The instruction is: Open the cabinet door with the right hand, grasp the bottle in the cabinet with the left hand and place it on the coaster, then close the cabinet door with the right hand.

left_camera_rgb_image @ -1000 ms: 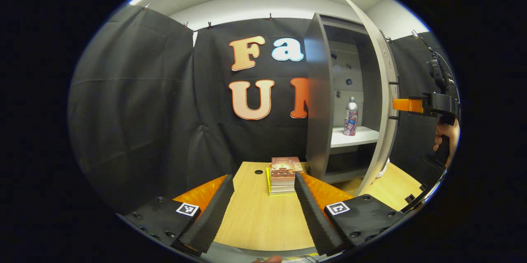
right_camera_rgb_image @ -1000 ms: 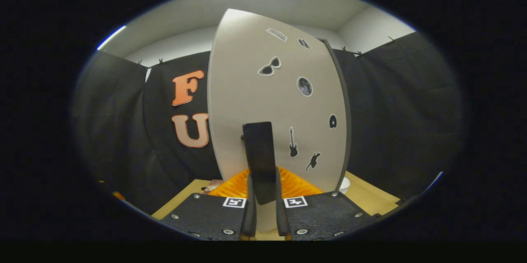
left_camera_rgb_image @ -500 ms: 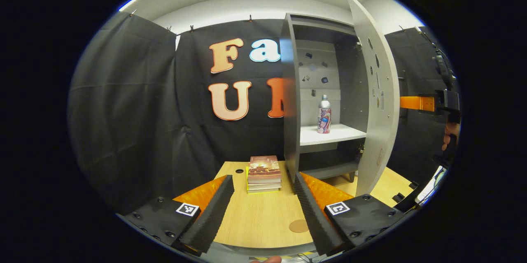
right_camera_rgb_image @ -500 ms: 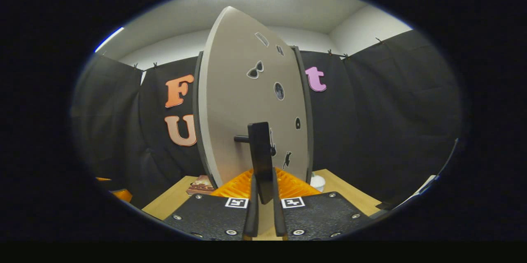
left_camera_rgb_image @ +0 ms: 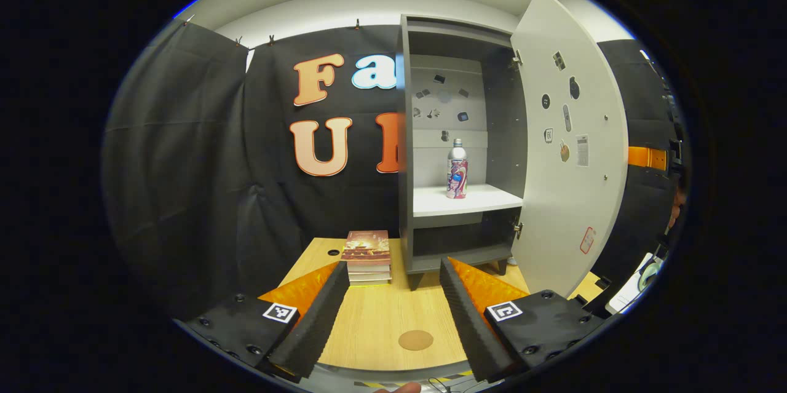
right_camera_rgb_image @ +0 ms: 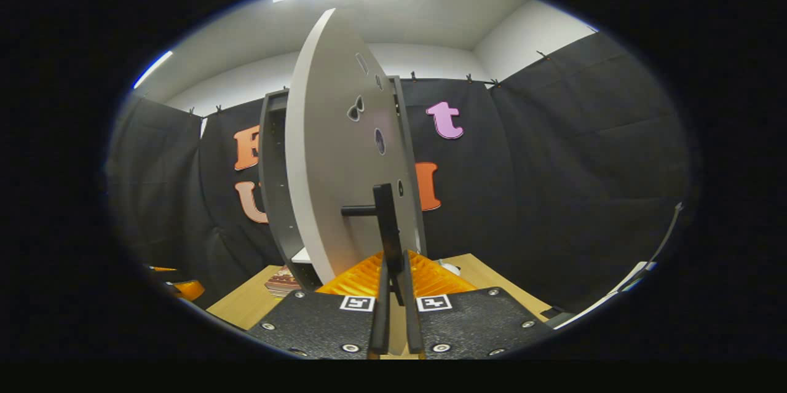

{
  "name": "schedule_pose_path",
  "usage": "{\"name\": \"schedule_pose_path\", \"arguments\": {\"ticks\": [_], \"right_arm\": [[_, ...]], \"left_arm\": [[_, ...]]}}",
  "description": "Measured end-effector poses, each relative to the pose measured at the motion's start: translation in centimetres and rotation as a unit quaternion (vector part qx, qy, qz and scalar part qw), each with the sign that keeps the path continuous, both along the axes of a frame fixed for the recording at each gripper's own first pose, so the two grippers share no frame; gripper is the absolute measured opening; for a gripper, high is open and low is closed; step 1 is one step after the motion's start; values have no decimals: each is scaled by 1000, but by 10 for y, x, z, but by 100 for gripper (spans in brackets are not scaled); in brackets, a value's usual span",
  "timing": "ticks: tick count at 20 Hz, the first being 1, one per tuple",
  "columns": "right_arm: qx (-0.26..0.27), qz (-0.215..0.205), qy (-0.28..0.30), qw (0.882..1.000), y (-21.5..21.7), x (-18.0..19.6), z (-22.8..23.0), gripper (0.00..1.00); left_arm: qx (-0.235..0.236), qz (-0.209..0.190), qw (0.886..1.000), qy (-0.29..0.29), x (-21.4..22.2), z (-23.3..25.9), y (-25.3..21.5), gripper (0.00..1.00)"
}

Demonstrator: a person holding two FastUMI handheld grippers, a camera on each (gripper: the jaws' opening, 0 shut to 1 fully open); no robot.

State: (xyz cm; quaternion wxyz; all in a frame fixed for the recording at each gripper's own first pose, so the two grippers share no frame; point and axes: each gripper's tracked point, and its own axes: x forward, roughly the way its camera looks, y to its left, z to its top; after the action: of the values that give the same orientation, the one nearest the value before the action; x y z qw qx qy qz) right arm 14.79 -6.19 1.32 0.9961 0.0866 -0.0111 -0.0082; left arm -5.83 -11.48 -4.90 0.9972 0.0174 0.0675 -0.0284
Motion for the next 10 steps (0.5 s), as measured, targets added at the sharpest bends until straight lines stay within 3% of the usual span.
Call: {"name": "schedule_pose_path", "arguments": {"ticks": [3, 6, 10], "right_arm": [[3, 11, -16, 1000, -13, 4, 7, 5], [-8, 12, -20, 1000, -28, 8, 5, 14], [5, 21, -18, 1000, -51, 9, 4, 4]], "left_arm": [[5, 1, 1000, 0, 3, -4, -15, 94], [5, 2, 1000, 2, 4, -5, -30, 94], [5, 2, 1000, 0, 4, -2, -48, 94]]}}
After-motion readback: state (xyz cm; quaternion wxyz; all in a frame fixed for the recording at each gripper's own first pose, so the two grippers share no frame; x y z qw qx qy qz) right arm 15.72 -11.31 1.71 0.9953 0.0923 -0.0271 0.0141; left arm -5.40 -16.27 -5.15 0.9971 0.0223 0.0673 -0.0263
